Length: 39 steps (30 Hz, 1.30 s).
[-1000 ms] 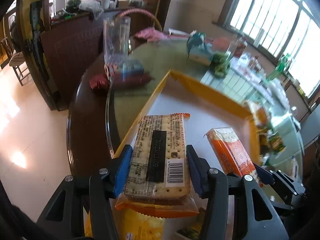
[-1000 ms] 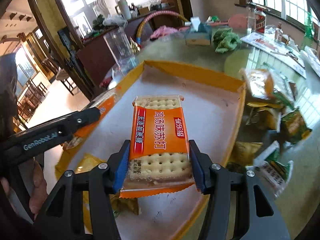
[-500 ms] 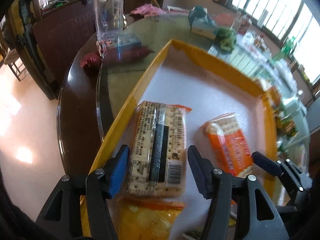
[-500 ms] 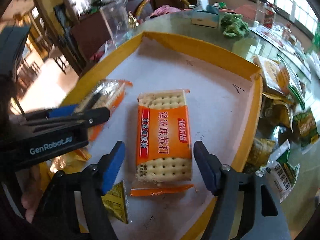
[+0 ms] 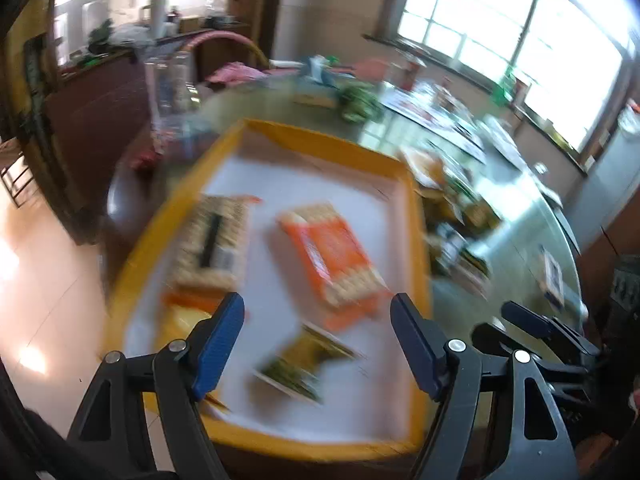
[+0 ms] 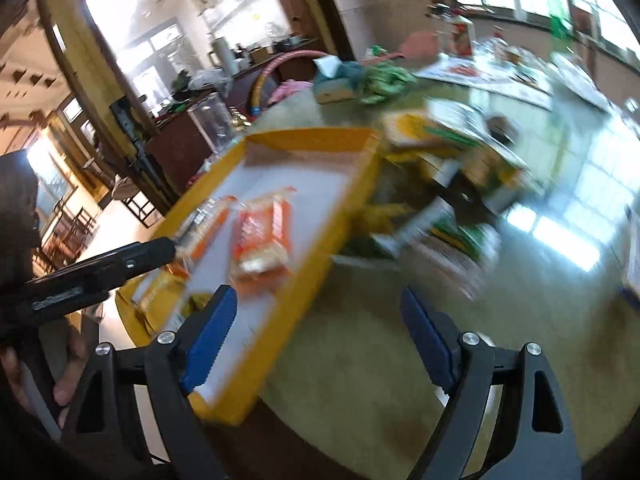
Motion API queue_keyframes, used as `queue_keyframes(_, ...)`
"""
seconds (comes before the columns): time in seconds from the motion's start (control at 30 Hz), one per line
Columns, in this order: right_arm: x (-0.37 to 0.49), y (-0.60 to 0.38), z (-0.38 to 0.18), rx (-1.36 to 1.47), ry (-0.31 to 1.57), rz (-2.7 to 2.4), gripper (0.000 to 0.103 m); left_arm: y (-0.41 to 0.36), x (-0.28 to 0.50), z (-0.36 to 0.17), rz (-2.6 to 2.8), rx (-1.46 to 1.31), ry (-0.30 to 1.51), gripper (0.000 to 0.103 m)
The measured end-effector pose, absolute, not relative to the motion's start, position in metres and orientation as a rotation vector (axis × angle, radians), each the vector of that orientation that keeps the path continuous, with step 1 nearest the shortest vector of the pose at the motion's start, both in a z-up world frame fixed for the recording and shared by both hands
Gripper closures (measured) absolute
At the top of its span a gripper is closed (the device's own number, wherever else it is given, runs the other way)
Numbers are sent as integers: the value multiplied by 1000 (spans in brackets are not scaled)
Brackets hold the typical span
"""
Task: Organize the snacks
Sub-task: 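Grasp the white-green bag with the left tool while the right tool grasps the blue-edged cracker pack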
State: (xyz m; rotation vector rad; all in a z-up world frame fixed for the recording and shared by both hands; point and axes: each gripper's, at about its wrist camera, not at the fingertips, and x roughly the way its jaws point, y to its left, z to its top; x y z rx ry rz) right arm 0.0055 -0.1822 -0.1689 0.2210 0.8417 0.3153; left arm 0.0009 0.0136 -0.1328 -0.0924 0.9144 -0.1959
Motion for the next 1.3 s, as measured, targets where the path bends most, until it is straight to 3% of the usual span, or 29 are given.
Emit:
queue_keyframes(0.63, -83, -281, -171, 410, 812, 233, 19, -70, -75, -121, -330, 22, 916, 27)
queue_keyframes(1.3, -17, -422, -189, 532, 849, -115, 19, -108, -8, -153, -382, -45, 1057, 27)
